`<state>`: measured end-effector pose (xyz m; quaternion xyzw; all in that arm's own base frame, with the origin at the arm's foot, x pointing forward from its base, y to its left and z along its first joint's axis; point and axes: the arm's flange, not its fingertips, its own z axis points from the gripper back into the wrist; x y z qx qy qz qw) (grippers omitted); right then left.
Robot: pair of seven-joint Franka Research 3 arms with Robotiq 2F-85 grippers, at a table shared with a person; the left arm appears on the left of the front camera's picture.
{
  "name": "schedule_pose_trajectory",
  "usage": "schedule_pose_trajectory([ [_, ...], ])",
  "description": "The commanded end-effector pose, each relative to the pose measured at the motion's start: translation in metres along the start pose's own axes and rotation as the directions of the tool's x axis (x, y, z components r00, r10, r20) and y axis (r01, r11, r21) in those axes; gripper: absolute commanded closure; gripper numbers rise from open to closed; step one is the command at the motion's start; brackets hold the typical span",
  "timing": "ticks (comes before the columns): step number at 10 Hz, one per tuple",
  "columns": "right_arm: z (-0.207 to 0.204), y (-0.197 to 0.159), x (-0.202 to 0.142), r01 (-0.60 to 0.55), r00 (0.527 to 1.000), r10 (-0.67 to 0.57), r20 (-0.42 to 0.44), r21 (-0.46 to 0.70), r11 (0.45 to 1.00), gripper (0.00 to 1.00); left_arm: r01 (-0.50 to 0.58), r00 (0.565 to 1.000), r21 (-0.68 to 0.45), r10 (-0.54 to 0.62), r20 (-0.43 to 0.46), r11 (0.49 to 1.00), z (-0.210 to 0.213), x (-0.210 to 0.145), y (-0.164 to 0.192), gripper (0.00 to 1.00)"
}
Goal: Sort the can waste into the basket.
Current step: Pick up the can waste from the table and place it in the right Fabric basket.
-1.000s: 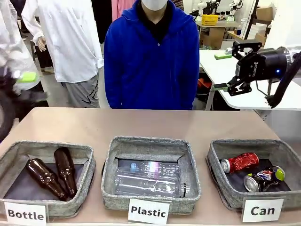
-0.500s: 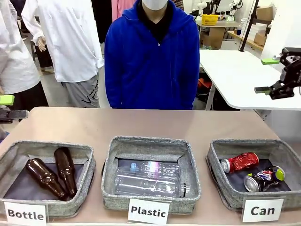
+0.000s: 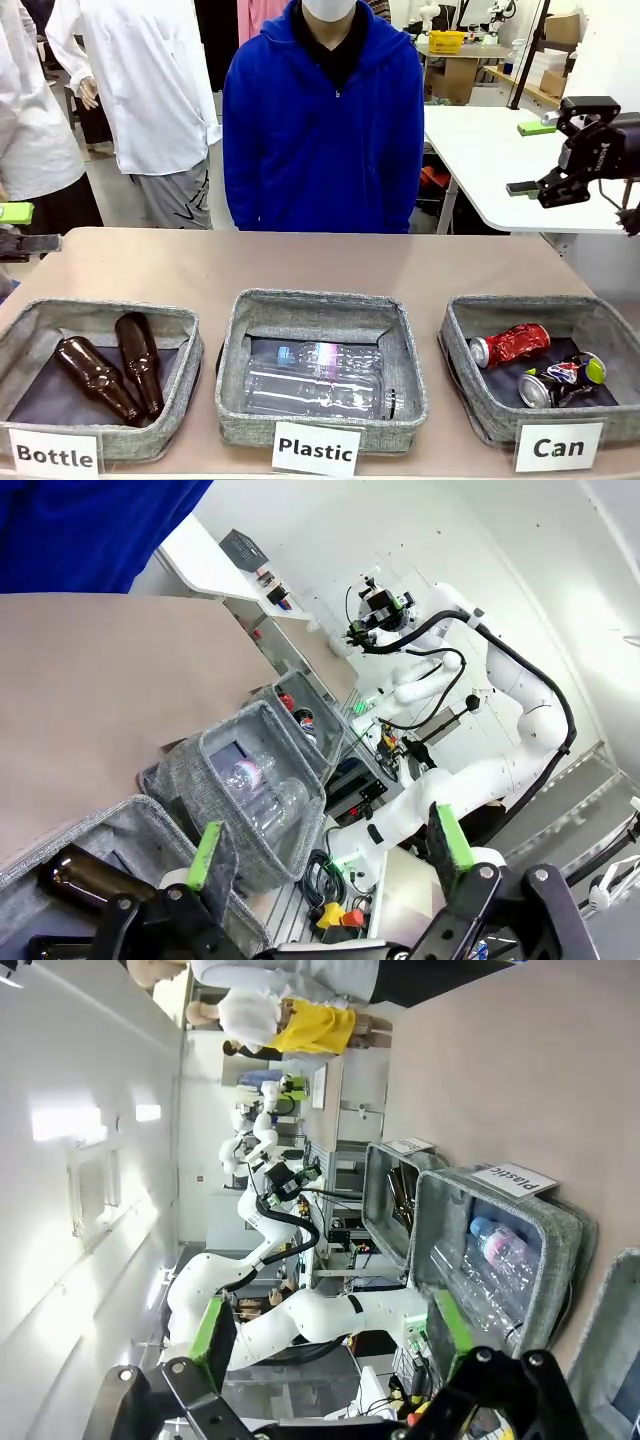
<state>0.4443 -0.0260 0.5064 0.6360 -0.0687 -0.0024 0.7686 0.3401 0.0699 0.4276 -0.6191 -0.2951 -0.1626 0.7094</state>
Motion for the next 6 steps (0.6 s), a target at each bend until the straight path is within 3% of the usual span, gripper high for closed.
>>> schedule_pose_trajectory([
  [1,0.0018,0.0014,-0.0008,-0.002,1.000,0.002,0.022,0.006,1.000,0.00,-0.005,1.000,0.007,0.005,0.009,1.000,-0.0022,0.0032,-0.0020,0.00],
  [6,0.0018,0.0014,-0.0008,-0.002,1.000,0.002,0.022,0.006,1.000,0.00,-0.005,1.000,0.007,0.005,0.009,1.000,-0.0022,0.0032,-0.0020,0.00],
])
